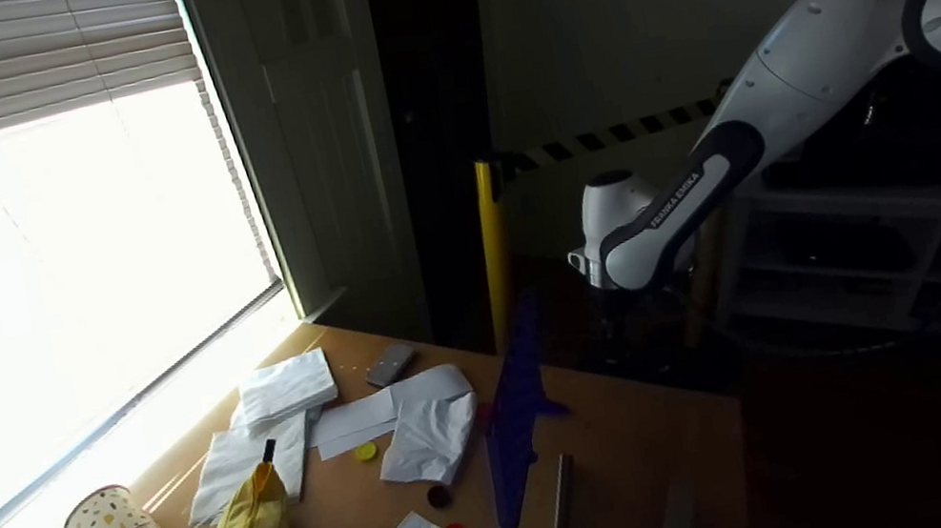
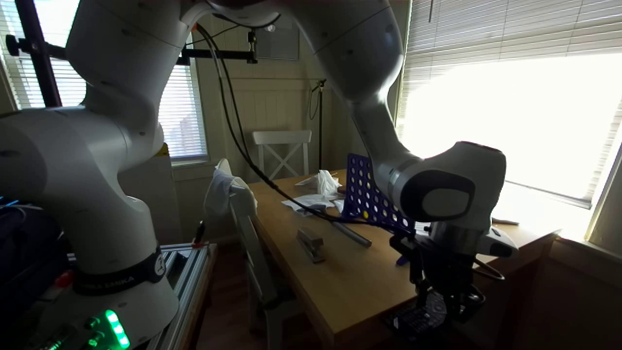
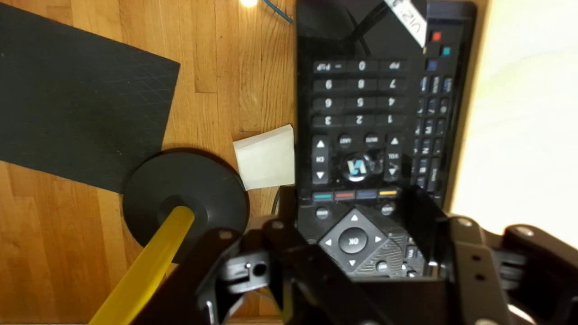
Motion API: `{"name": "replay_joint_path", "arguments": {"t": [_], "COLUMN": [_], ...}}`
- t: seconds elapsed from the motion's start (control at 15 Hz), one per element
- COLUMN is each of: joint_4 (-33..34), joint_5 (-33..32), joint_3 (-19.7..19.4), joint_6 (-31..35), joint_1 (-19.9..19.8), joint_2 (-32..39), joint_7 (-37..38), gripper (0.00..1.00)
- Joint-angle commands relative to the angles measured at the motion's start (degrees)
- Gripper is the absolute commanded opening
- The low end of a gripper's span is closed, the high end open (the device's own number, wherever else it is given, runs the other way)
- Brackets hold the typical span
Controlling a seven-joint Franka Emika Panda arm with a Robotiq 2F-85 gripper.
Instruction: Slide the back cover of the black remote to the right.
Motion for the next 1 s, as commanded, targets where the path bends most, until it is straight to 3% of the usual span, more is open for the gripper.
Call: {"name": "replay_joint_path", "arguments": {"t": [0.0, 0.47, 0.93], "joint_4": [-0.4, -0.6, -2.9], "joint_5": [3.2, 3.2, 5.6], "joint_3": [1.7, 1.7, 1.0], "joint_6": [-0.5, -0.8, -6.3], "joint_1": [0.8, 1.4, 3.2], "joint_2": [-0.2, -0.8, -9.6], "joint_7": [-2.2, -2.2, 2.4], "gripper": [0.36, 0.36, 0.36]}}
